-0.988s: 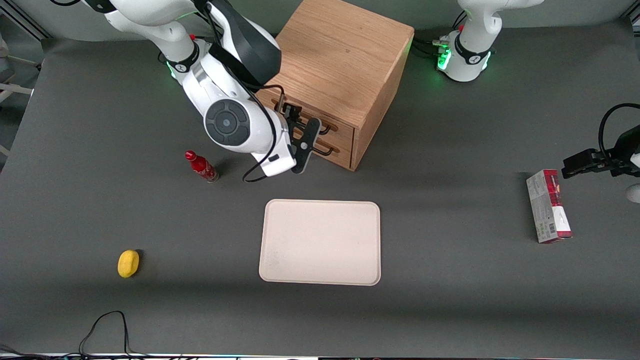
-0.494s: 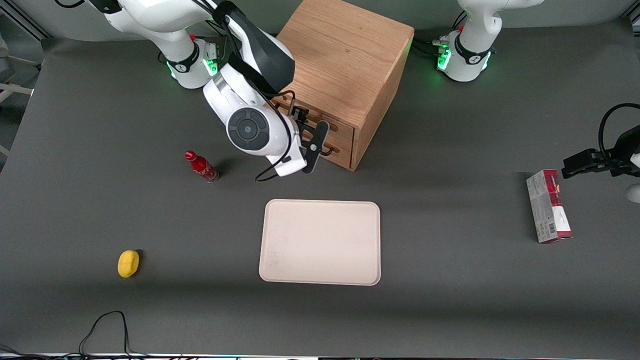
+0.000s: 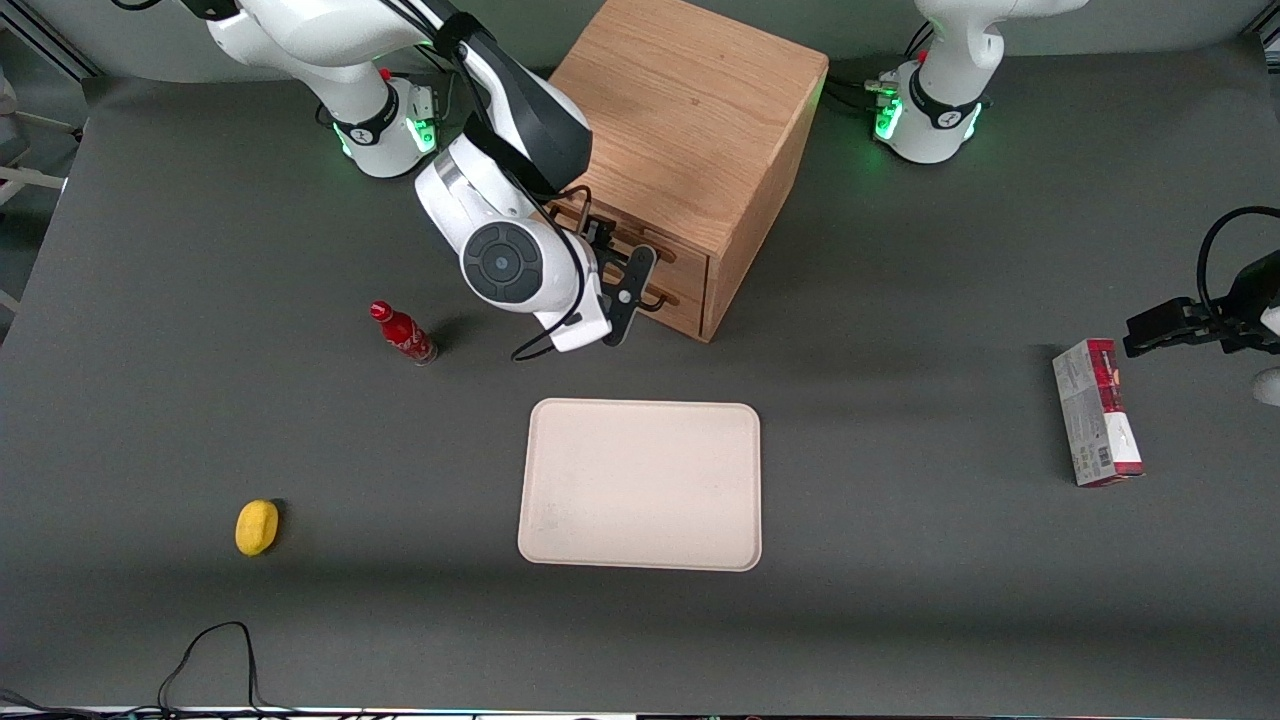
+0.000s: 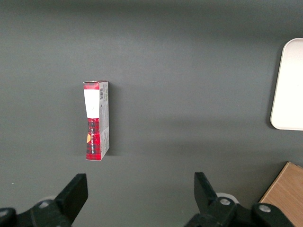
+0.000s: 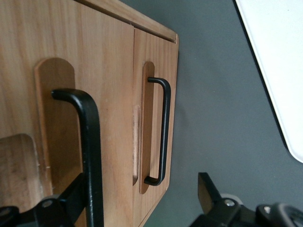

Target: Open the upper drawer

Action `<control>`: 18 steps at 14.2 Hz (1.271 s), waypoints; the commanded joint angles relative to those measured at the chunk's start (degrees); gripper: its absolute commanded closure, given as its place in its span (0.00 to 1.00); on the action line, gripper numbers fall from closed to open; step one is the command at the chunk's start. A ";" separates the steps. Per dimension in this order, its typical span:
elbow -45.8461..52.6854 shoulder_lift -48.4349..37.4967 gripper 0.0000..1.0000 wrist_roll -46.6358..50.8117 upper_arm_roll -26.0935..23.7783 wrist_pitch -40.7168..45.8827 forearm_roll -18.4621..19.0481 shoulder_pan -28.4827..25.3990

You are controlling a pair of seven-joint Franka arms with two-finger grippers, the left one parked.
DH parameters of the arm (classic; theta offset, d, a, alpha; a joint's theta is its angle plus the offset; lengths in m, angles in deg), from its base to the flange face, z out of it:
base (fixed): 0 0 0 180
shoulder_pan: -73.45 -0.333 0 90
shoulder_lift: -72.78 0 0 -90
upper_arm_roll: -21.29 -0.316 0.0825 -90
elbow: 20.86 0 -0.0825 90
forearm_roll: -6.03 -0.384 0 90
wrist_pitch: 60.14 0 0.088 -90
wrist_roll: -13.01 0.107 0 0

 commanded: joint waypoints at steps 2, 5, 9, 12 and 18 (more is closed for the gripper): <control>-3.15 -1.52 0.00 -1.33 0.40 -3.19 0.57 -0.20; -2.89 -1.17 0.00 -1.33 0.75 -4.51 1.28 0.06; -0.88 -0.90 0.00 -1.33 1.80 -4.52 1.37 0.76; 1.06 -0.29 0.00 -1.25 2.86 -4.52 1.37 0.76; 3.70 1.65 0.00 -1.33 3.56 -4.61 3.56 0.76</control>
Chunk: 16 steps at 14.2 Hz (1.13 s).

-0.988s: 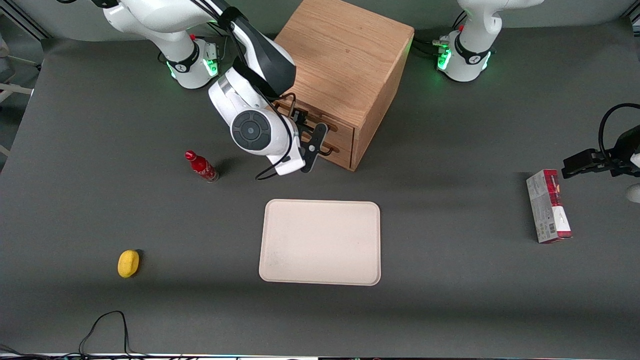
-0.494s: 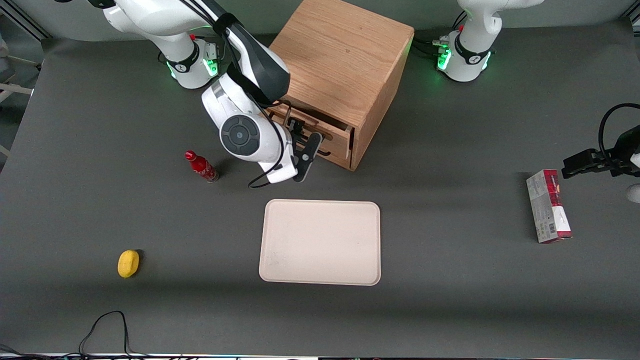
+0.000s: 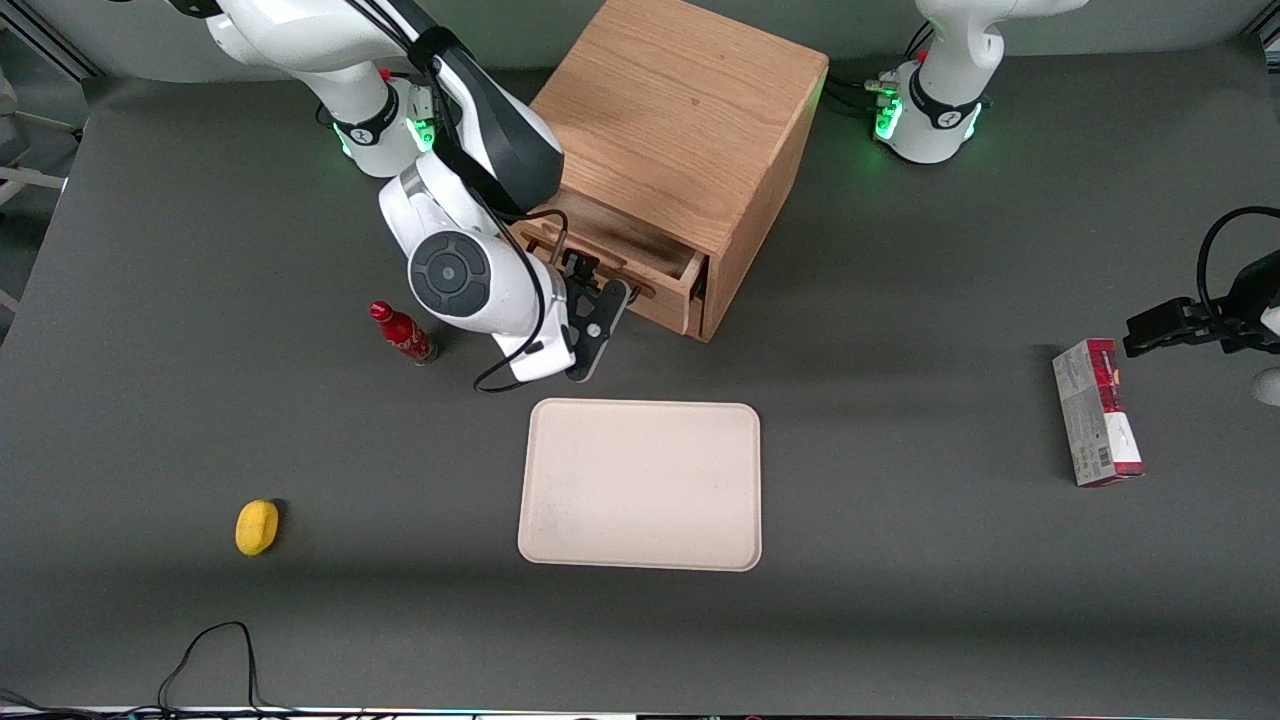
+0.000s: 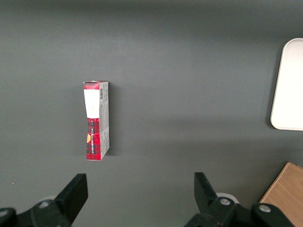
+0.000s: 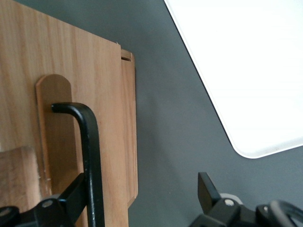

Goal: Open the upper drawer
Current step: 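Pull the upper drawer outward by its handle with the right gripper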

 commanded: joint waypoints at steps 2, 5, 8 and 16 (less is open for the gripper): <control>2.17 1.82 0.00 -1.37 0.18 -1.07 2.54 -0.02; 2.26 1.99 0.00 -1.55 0.18 -1.16 2.81 1.73; 4.79 4.09 0.00 -1.64 0.18 -1.16 2.90 2.70; 10.43 8.23 0.00 -2.16 0.18 -1.16 3.86 4.37</control>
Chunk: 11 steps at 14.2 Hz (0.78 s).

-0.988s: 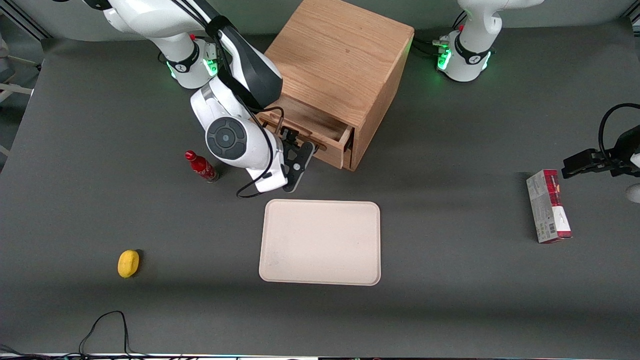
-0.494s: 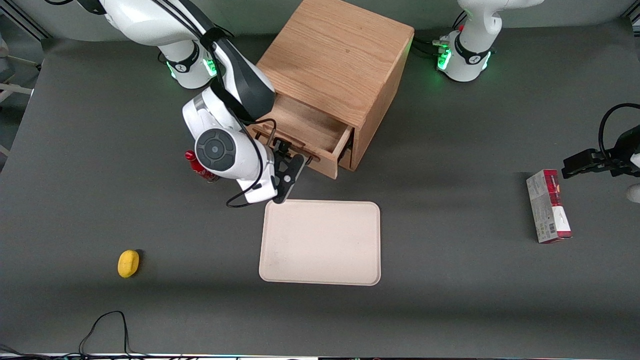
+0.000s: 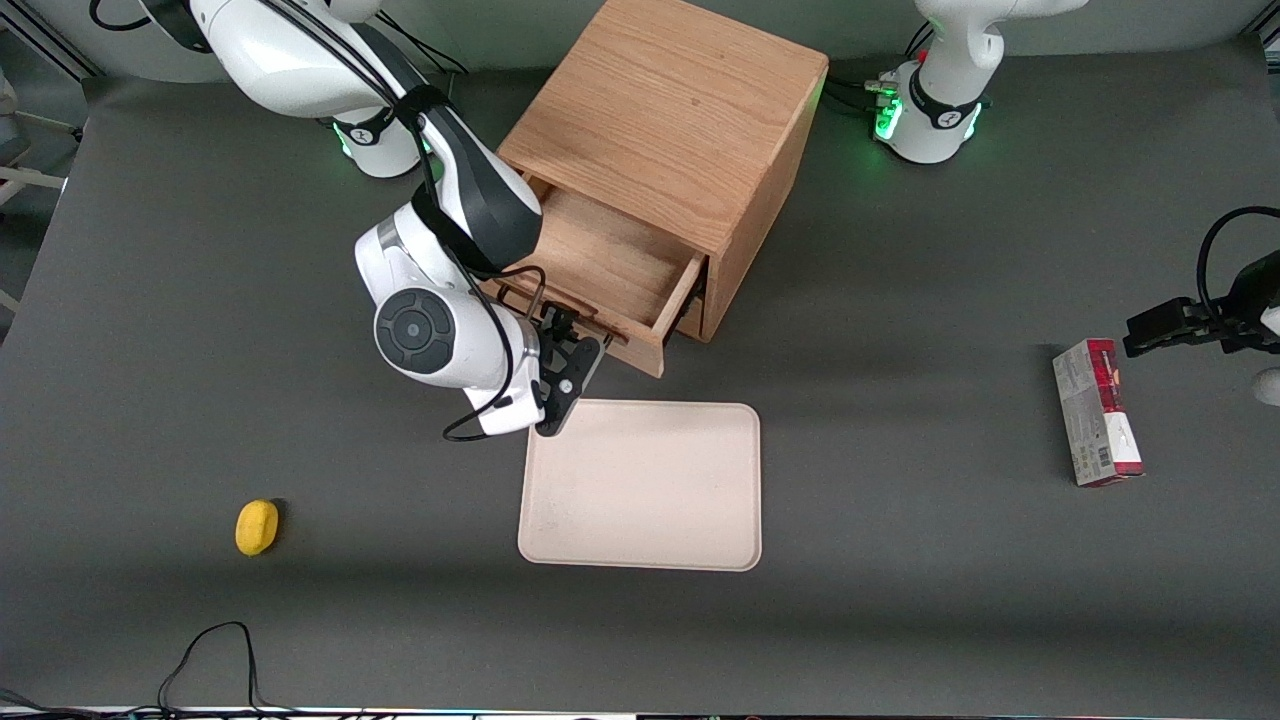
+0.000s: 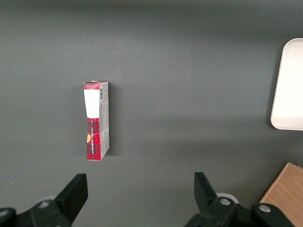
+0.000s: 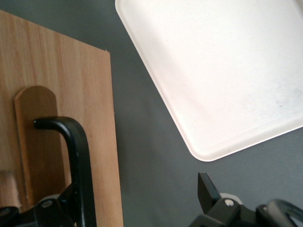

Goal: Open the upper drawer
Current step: 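Pull the upper drawer outward by its handle with the right gripper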

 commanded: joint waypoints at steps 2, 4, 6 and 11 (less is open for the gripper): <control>4.25 2.71 0.00 -0.85 -0.12 -0.01 1.35 1.59; 5.40 3.06 0.00 -0.94 -0.12 -0.01 1.35 2.56; 5.67 3.33 0.00 -1.03 -0.12 -0.01 1.35 2.92; 7.16 4.20 0.00 -1.03 -0.12 0.08 1.35 5.02</control>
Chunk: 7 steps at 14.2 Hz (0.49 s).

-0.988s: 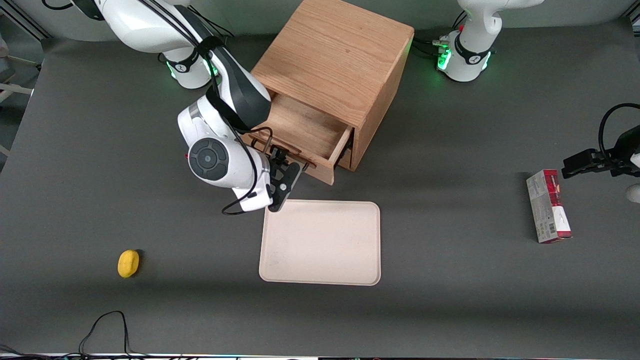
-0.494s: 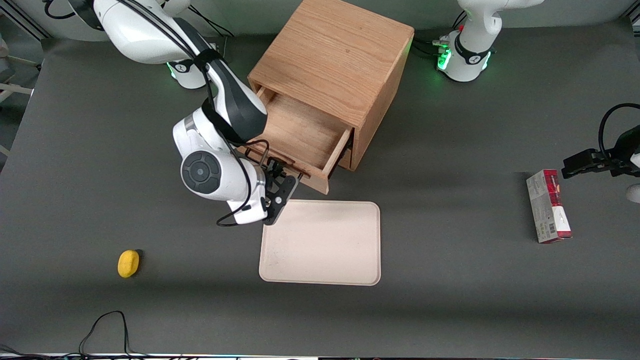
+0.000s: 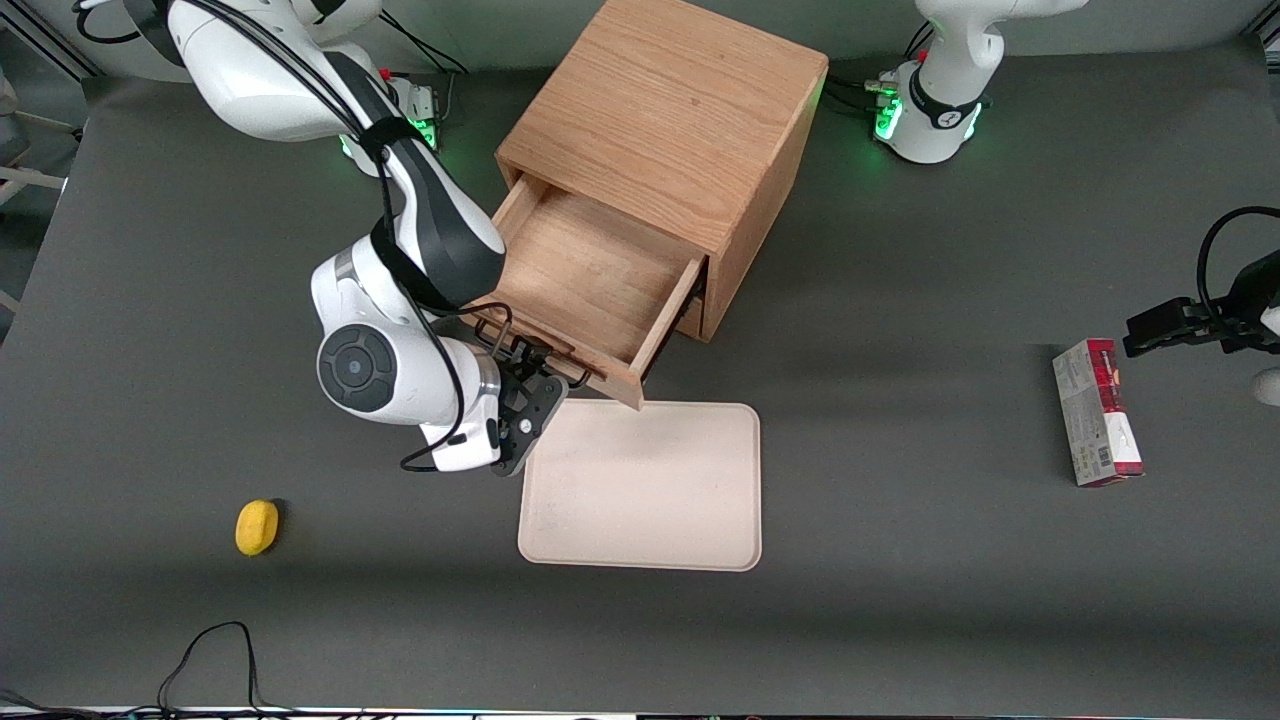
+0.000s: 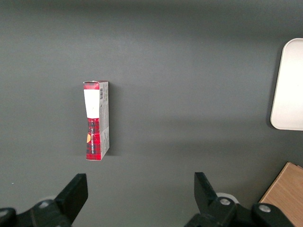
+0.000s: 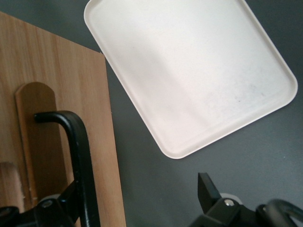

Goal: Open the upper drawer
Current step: 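Pull the upper drawer outward by its handle with the right gripper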

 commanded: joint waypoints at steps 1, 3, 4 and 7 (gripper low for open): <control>3.12 1.96 0.00 -1.41 -0.24 0.11 1.02 1.11; 3.82 2.40 0.00 -3.34 -0.24 0.11 1.02 1.81; 4.43 2.75 0.00 -3.35 -0.24 0.11 1.02 1.99; 5.75 3.54 0.00 -3.35 -0.24 0.11 1.02 2.60</control>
